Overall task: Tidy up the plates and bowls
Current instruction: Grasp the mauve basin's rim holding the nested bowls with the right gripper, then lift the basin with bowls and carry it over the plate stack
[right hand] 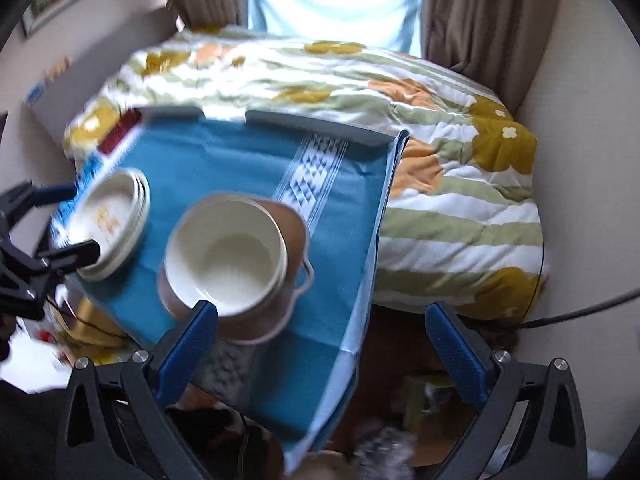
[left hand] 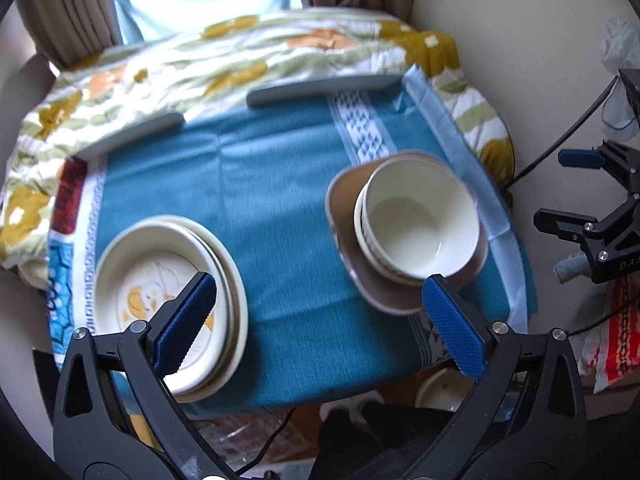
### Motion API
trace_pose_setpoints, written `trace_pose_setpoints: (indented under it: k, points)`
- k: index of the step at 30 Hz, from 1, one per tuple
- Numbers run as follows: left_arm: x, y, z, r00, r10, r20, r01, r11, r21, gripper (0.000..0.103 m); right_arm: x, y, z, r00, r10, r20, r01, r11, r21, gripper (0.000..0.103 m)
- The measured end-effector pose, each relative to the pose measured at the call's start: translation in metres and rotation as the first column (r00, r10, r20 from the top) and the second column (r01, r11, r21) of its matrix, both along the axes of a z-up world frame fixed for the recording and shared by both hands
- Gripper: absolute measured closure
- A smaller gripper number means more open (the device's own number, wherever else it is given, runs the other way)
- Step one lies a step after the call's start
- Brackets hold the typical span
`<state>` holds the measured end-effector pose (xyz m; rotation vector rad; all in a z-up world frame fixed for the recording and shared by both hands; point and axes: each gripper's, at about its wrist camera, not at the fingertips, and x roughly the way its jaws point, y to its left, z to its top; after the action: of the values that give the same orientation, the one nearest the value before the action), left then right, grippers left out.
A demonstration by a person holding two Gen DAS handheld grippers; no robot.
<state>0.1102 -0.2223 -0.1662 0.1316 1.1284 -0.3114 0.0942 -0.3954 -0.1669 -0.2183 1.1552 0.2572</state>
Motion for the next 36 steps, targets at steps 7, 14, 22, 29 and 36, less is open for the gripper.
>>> trace_pose_setpoints:
  k: [7, 14, 22, 29, 36]
  points:
    - [0.017, -0.014, -0.054, 0.992, -0.011, -0.125, 0.015, 1.000, 0.028, 0.023, 0.027, 0.004, -0.058, 0.988, 0.072, -0.134, -0.083, 0.993, -0.078, 0.013]
    - [0.025, -0.026, -0.083, 0.981, -0.035, -0.192, 0.040, 0.999, 0.021, 0.038, 0.033, 0.011, -0.090, 0.965, 0.115, -0.234, -0.133, 0.989, -0.060, 0.034]
    - [0.037, -0.036, -0.108, 0.975, -0.039, -0.221, 0.037, 0.999, -0.011, 0.055, 0.043, 0.014, -0.115, 0.956, 0.130, -0.264, -0.135, 0.991, -0.003, 0.058]
    - [0.040, -0.054, -0.120, 0.972, -0.103, -0.212, 0.097, 0.995, -0.037, 0.091, 0.040, 0.024, -0.132, 0.953, 0.176, -0.246, -0.164, 0.984, 0.068, 0.090]
    - [0.036, -0.052, -0.118, 0.981, -0.101, -0.166, 0.096, 0.995, -0.038, 0.092, 0.028, 0.019, -0.131, 0.967, 0.180, -0.179, -0.166, 0.982, 0.087, 0.091]
